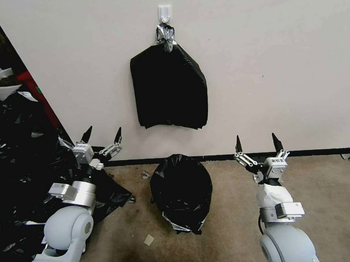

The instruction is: Place a trash bag onto the trash bin.

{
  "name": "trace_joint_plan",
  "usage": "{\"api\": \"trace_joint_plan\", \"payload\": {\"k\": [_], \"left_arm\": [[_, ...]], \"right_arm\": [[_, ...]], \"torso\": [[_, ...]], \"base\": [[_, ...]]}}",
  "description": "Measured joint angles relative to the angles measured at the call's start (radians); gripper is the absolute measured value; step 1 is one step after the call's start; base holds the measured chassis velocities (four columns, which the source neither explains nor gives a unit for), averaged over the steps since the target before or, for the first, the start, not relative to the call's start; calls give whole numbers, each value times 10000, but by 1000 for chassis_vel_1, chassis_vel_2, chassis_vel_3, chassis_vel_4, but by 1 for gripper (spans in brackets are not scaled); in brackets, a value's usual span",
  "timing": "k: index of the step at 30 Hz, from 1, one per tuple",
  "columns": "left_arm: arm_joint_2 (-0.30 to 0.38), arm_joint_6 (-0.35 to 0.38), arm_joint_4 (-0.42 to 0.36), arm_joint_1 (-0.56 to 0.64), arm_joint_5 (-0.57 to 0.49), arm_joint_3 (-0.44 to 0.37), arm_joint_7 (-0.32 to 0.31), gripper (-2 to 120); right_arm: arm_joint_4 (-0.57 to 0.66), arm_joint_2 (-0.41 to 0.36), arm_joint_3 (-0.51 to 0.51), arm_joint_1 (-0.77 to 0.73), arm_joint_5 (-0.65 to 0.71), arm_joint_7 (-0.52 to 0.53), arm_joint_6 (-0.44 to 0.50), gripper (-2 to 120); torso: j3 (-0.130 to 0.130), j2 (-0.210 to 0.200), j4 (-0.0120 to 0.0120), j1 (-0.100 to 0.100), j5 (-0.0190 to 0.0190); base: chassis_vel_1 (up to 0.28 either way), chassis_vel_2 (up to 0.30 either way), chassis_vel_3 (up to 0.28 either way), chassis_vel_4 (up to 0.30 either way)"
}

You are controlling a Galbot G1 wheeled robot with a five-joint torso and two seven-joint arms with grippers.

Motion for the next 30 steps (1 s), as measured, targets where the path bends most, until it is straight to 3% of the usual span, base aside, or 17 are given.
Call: {"api": "trace_joint_plan", "payload": {"k": [30], "left_arm": [[-13, 45, 9, 8, -20, 52, -88, 100]], "right_arm": [[-18, -14, -43, 23, 39, 52, -39, 100]], "torso": [[0, 0, 0, 0, 0]], "base": [[0, 0, 0, 0]]}}
